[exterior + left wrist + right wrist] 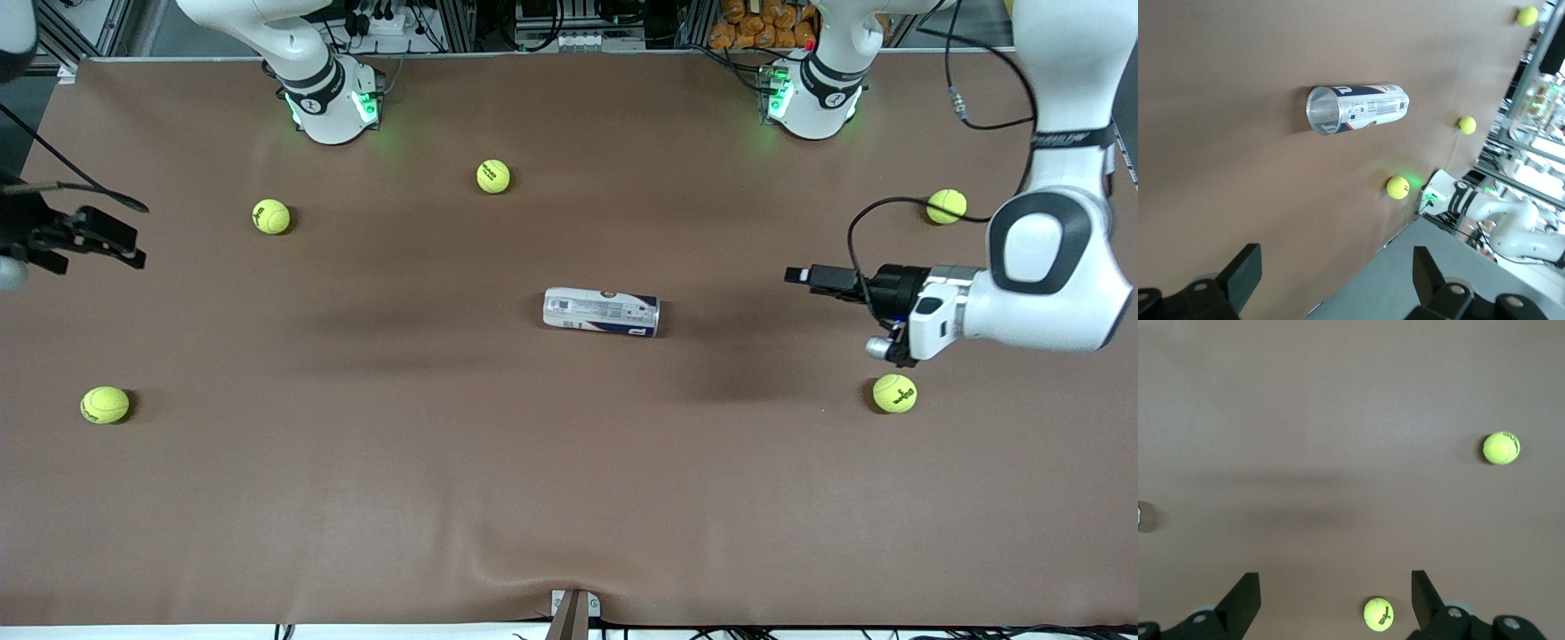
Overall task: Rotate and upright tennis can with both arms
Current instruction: 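Reach the left gripper toward the open end of the lying can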
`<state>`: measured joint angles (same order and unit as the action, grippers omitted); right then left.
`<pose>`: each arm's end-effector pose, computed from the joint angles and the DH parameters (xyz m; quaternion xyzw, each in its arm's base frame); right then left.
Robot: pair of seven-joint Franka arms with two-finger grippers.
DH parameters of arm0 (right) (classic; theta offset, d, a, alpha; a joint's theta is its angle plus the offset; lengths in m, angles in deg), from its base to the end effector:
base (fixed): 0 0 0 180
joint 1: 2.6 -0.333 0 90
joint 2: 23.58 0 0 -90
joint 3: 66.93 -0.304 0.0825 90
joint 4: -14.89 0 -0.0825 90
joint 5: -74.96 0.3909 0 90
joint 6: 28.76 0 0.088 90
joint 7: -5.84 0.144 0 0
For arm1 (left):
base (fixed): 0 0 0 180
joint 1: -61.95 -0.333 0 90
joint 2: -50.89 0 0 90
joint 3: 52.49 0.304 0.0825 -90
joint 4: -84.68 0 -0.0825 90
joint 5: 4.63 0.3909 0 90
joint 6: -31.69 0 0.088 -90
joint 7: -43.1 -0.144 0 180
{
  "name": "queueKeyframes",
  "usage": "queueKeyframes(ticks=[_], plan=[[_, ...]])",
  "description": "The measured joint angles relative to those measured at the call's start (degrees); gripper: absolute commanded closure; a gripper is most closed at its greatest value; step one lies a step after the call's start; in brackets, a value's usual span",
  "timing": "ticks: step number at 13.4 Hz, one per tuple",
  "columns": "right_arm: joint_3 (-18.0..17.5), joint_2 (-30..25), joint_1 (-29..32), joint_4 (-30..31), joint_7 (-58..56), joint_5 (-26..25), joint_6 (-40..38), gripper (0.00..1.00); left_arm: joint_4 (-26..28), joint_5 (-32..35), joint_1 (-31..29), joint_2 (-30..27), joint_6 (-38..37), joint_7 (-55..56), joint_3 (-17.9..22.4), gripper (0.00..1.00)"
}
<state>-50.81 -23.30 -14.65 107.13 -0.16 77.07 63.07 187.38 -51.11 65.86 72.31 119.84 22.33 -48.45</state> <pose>0.5633 -0.0346 0.5570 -0.9997 -0.0161 0.0043 0.0182 0.5697 -0.1071 0.3023 0.8848 -0.0483 -0.2115 0.4123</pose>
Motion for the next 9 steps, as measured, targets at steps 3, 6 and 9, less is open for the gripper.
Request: queueKeyframes(ticks=[3,6,9], plan=[[-0.12,-4.06,0.64,5.3,3.68,0.01,-0.14,0.0,1.4,-4.43,0.01,3.95,0.01,-5.58,-0.04,0.0],[-1.26,-5.91,0.62,6.81,4.51,0.01,-0.42,0.0,4.13,-10.75,0.28,7.71,1.28,-11.43,-0.18,0.0],[-2.23,-6.03,0.16,6.83,4.55,-0.33,-0.33,0.0,8.13,-16.64,1.13,9.74,7.78,-15.26,-2.4,0.0]])
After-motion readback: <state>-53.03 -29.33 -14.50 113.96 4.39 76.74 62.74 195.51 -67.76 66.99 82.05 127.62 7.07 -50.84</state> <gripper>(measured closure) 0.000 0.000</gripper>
